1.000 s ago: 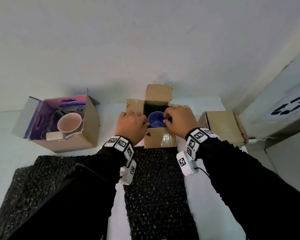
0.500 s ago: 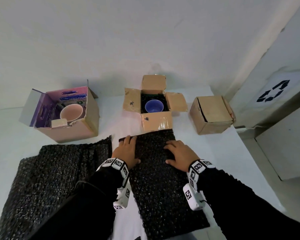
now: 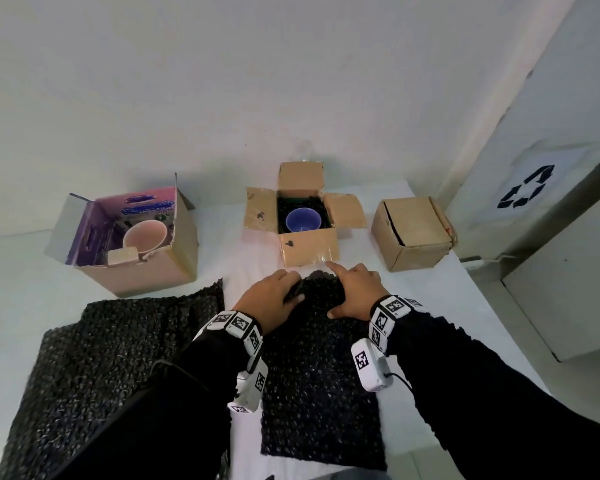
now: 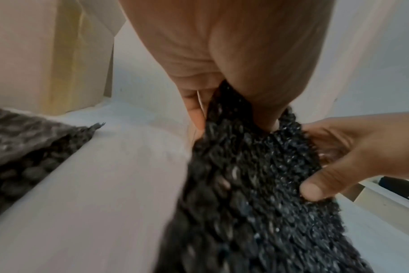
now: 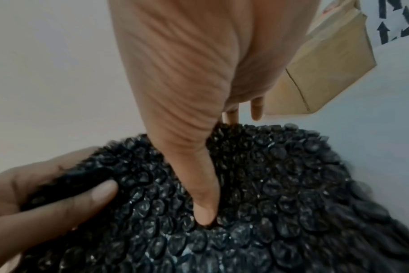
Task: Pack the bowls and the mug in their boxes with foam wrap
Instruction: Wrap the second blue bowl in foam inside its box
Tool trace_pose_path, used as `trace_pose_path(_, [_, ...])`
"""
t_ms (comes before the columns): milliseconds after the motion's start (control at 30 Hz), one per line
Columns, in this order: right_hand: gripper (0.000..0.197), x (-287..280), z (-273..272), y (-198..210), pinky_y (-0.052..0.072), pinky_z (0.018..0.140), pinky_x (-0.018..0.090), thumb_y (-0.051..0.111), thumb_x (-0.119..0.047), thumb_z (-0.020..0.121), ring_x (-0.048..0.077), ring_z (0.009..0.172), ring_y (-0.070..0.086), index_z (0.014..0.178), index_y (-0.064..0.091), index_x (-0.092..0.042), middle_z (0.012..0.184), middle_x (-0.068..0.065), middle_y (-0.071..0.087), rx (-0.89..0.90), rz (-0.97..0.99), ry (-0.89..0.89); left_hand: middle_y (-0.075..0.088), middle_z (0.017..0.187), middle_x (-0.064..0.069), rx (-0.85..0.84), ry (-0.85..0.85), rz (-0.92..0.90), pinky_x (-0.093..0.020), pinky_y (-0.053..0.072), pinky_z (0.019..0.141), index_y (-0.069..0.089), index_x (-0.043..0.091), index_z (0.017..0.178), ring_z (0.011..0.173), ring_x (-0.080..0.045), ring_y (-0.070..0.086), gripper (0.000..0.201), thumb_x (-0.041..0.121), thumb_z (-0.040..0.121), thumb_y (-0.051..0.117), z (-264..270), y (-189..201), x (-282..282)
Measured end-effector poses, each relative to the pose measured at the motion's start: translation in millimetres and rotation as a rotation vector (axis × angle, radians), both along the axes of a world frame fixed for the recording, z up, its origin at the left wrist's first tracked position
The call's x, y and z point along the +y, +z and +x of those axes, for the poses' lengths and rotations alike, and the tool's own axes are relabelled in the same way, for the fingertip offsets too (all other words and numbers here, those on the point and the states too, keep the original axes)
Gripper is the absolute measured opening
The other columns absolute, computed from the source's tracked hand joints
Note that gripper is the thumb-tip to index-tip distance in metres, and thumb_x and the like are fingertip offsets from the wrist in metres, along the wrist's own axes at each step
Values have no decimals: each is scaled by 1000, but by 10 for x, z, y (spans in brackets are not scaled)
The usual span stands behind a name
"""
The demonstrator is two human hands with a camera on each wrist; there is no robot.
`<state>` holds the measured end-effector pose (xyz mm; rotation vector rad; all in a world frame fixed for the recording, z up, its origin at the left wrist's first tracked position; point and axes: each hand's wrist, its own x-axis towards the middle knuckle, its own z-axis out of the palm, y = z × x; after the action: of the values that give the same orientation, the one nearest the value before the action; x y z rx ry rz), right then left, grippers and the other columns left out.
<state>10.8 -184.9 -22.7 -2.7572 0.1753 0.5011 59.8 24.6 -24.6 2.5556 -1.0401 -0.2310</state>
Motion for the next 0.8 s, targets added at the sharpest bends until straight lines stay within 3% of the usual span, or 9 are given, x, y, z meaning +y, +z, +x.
trace_pose_path(100, [54, -26, 121, 248, 41, 90, 39, 80, -44, 70, 30, 107, 56, 115, 60, -22, 105, 8, 63, -9, -20, 54, 65, 90, -7, -5, 34, -49, -32, 40, 62, 39, 18, 115, 78, -30, 61, 34, 38, 93, 54, 49, 226, -8])
trace_pose_path(167, [30, -35, 210, 457, 49, 78, 35, 82, -32, 72, 26, 89, 64, 89, 64, -15, 88, 5, 66, -26, 115, 63, 67, 87, -3, 13, 66, -49, -34, 47, 64, 34, 24, 120, 76, -28, 64, 50, 48, 84, 59, 109, 378, 22])
trace_pose_path(233, [27, -47, 317, 688, 51, 78, 33, 80, -23, 72, 22, 87, 66, 94, 66, -14, 90, 4, 69, -97, 219, 67, 67, 94, -1, 67, 113, -53, -36, 51, 72, 34, 30, 126, 81, -25, 64, 62, 61, 77, 56, 207, 533, 24])
trace_pose_path(300, [36, -49, 446, 934, 50, 80, 34, 77, -17, 73, 23, 93, 63, 106, 63, -14, 100, 6, 68, -187, 196, 96, 64, 96, -2, 151, 183, -107, -34, 46, 74, 46, 29, 118, 88, -25, 61, 53, 61, 76, 49, 342, 718, -13])
trace_pose_path(433, [49, -66, 735, 1325, 50, 81, 36, 73, -13, 73, 27, 99, 61, 119, 59, -18, 107, 7, 64, -239, -6, 147, 62, 92, -8, 150, 222, -45, -29, 38, 70, 59, 15, 97, 90, -30, 60, 25, 35, 83, 55, 597, 1132, -97])
trace_pose_path(533, [26, -95, 914, 1543, 51, 75, 35, 68, -17, 78, 30, 94, 64, 104, 66, -16, 99, 9, 67, -289, -123, 153, 60, 92, -8, -3, 265, 48, -30, 41, 70, 53, 15, 95, 88, -30, 58, 17, 28, 87, 57, 781, 1387, -132])
trace_pose_path(667, [30, -164, 1087, 1775, 50, 78, 40, 62, -29, 88, 31, 98, 59, 114, 55, -15, 108, 9, 63, -456, -161, 113, 58, 83, -5, 102, 424, -179, -31, 43, 58, 44, 9, 99, 68, -22, 57, 20, 26, 95, 54, 975, 1615, -193])
trace_pose_path(733, [27, -186, 1150, 1866, 50, 75, 41, 59, -27, 91, 32, 93, 59, 114, 52, -14, 106, 10, 61, -552, -167, 94, 60, 87, -7, 131, 438, -322, -33, 45, 61, 41, 8, 99, 70, -23, 59, 21, 25, 94, 54, 1050, 1679, -237])
trace_pose_path(800, [22, -202, 1182, 1956, 49, 70, 40, 58, -21, 89, 33, 86, 59, 109, 51, -15, 104, 8, 59, -711, -136, 51, 56, 91, -9, 18, 408, -355, -32, 36, 64, 42, 8, 99, 79, -27, 54, 20, 23, 93, 55, 1094, 1738, -297])
